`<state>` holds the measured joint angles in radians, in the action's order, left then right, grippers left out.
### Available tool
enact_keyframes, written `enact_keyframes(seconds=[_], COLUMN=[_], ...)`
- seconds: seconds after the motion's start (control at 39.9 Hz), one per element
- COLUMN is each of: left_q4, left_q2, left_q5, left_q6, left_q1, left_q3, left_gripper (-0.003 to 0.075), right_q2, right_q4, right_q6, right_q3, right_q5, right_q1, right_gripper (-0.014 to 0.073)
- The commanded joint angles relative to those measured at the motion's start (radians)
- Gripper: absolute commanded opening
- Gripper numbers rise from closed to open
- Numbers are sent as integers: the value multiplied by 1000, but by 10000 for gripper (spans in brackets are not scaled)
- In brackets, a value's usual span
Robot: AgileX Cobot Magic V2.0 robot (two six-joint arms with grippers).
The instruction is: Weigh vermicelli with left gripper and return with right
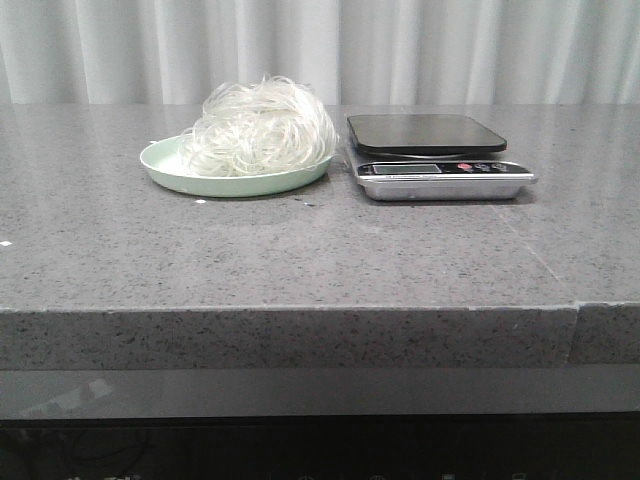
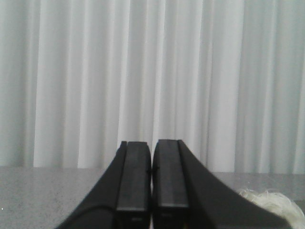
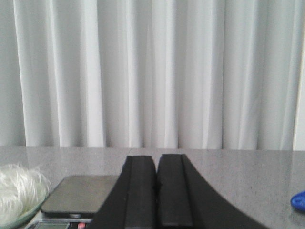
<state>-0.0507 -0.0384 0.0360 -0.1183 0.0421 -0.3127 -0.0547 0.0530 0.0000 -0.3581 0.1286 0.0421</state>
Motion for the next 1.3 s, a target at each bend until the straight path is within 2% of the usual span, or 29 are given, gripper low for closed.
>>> enact_keyframes(seconds=[0.0, 0.25, 0.63, 0.93, 1.28], left_q4=[0, 0, 0, 0, 2], left_q2=[-87, -291, -506, -597, -625], left_q5=[-5, 174, 351, 384, 371], left_q6=[-1, 1, 1, 1, 1], left_q1=[8, 8, 8, 8, 8], left_q3=[-126, -334, -348, -342, -342], left_gripper=[155, 155, 155, 155, 155], right_q2=[-109, -338, -546, -629, -636], right_q4=[4, 4, 4, 4, -5], right_q6=[0, 0, 0, 0, 0], right_q3=[-136, -322, -333, -333, -333], right_q5=[-15, 156, 271, 319, 324], right_q1=[0, 0, 0, 0, 0], right_gripper=[134, 134, 134, 134, 137])
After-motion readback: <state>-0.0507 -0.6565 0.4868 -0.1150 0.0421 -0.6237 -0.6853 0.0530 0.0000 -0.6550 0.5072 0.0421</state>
